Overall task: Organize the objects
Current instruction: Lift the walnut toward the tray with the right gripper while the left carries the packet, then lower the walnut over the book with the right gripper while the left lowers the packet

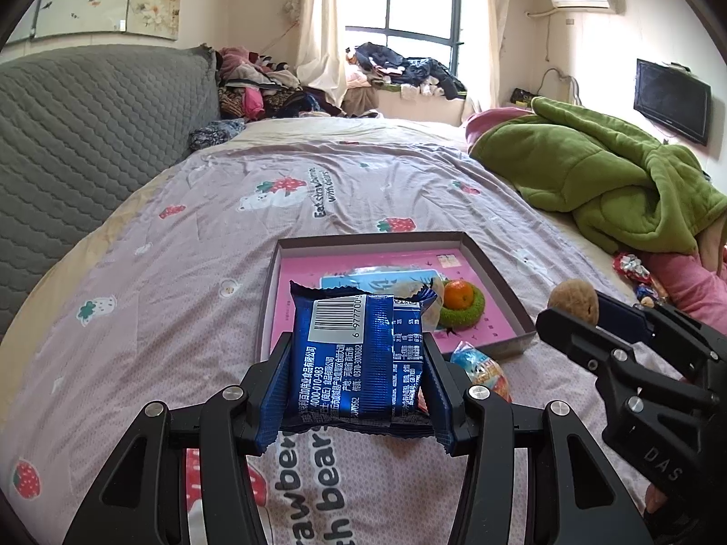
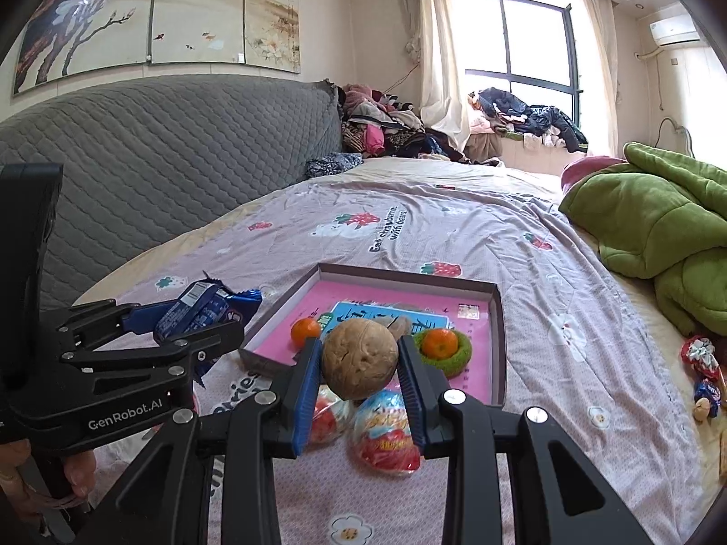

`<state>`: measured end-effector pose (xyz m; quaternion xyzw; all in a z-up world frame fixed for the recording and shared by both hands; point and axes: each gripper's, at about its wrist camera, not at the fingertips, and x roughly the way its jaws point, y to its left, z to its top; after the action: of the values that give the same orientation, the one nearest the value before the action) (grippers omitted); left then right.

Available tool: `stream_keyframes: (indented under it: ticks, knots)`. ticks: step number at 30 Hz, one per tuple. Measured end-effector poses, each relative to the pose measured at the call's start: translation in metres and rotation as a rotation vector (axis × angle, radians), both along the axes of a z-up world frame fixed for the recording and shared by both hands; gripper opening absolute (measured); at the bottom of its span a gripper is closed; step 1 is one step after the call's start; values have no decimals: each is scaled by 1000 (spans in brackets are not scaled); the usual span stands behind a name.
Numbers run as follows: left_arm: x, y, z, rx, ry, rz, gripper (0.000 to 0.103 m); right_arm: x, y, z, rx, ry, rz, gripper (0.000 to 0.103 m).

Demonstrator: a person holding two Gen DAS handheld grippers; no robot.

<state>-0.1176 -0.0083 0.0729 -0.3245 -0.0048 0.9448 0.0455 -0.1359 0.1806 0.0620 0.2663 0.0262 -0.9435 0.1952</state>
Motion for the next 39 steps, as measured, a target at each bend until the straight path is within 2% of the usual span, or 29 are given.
stream_keyframes:
  ticks: [20,39]
  knots:
    - [-38,2,6,-19,24,7,54,-38,4,12,8,34,-11,34]
    - [-80,3,-10,-29,-9,26,54,-77,7,4,10,26,-35,34]
